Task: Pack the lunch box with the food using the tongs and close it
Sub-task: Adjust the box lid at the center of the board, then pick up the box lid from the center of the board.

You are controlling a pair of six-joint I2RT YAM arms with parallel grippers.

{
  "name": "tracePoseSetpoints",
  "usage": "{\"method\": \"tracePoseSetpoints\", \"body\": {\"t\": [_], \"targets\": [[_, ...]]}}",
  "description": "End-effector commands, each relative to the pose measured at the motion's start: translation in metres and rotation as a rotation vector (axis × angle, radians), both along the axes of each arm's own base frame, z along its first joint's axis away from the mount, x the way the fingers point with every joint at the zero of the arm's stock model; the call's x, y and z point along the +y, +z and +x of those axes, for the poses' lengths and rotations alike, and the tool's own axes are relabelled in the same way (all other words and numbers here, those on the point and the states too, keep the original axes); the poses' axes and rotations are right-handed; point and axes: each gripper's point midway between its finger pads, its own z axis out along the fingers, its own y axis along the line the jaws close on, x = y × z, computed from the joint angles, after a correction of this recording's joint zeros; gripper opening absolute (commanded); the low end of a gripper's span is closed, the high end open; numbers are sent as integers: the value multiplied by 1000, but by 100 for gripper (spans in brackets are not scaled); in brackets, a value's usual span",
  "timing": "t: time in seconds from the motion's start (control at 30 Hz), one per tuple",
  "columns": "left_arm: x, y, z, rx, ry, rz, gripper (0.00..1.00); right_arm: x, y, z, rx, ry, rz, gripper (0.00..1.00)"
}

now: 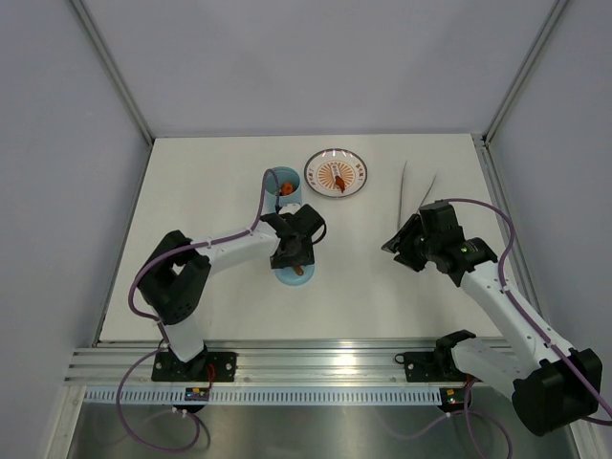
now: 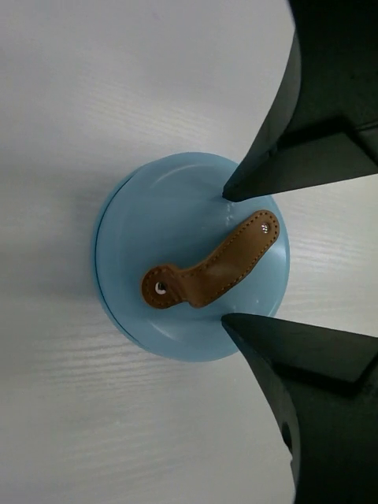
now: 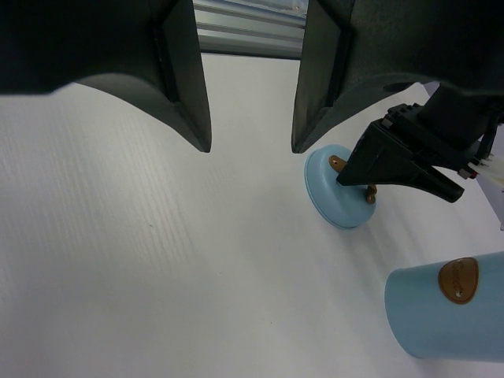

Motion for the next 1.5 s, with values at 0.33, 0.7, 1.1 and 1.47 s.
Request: {"method": "tracePoseSetpoints", "body": {"t": [0.33,0.7,1.1,1.47], "targets": [[8,18,11,-64,-6,31,55,1,8,5,-43,19,6,53],[0,3,12,-36,88,1,52,-1,5,2,-35,30,-10,53],[5,-9,14,-29,62,19,36,-2,4,0,-33,33,-13,53],[16,10,15,-103,-41,37,0,-2,6,0,-39,34,-11,53]]}}
